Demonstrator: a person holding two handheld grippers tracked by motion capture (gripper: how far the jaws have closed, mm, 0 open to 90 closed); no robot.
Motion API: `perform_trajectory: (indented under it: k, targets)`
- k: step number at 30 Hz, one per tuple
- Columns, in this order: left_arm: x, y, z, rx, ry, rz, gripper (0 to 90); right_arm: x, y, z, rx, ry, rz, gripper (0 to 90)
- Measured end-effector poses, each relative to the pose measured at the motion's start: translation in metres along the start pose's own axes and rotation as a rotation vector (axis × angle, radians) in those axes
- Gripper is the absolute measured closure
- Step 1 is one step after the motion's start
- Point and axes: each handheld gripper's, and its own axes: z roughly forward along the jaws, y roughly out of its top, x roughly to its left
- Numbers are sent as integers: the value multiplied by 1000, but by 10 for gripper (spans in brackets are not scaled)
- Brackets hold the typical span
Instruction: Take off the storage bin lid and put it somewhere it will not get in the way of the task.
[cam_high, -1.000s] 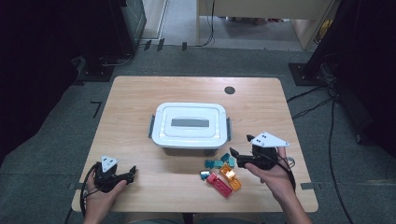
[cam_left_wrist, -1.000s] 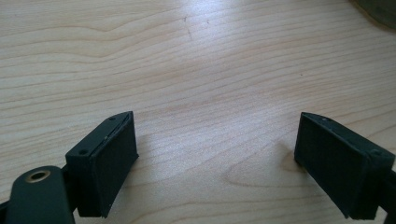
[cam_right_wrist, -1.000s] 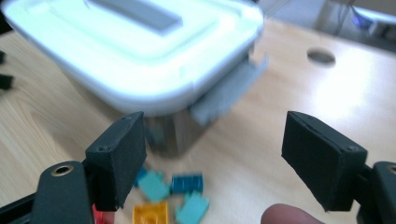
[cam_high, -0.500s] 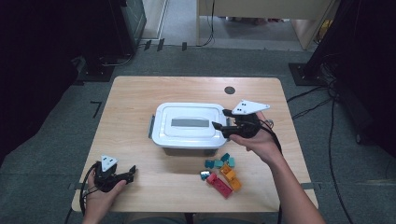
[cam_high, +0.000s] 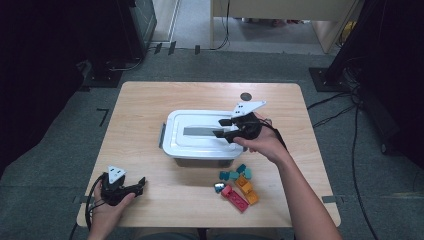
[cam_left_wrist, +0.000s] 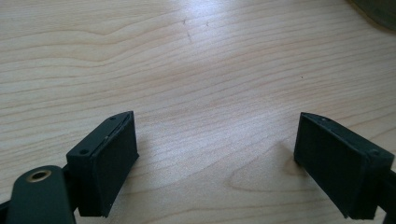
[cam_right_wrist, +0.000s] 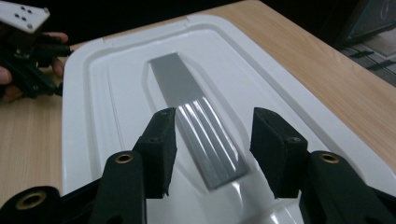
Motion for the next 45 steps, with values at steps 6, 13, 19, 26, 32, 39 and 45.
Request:
perform_trajectory:
  k: [6,13,19,26,32,39,45]
  targets:
    - [0,0,0,0,0,0,132,-4,6,15,-3,57,-50,566]
    - [0,0,0,-1,-2,2,132,-5,14,26,39,106,-76,531]
    - [1,0,-1,4,-6,7,132,-4,16,35,83,111,-112,543]
    - [-14,16,-11,-53,-18,24,156,-7,16,35,73,133,-96,591]
    - [-39,41,-24,-159,-71,53,331,-6,22,38,87,147,-116,589]
    - [-56,65,-24,-195,-205,73,618,1,29,48,127,136,-149,532]
    - [-65,76,-26,-220,-249,82,714,-3,30,51,117,151,-138,602]
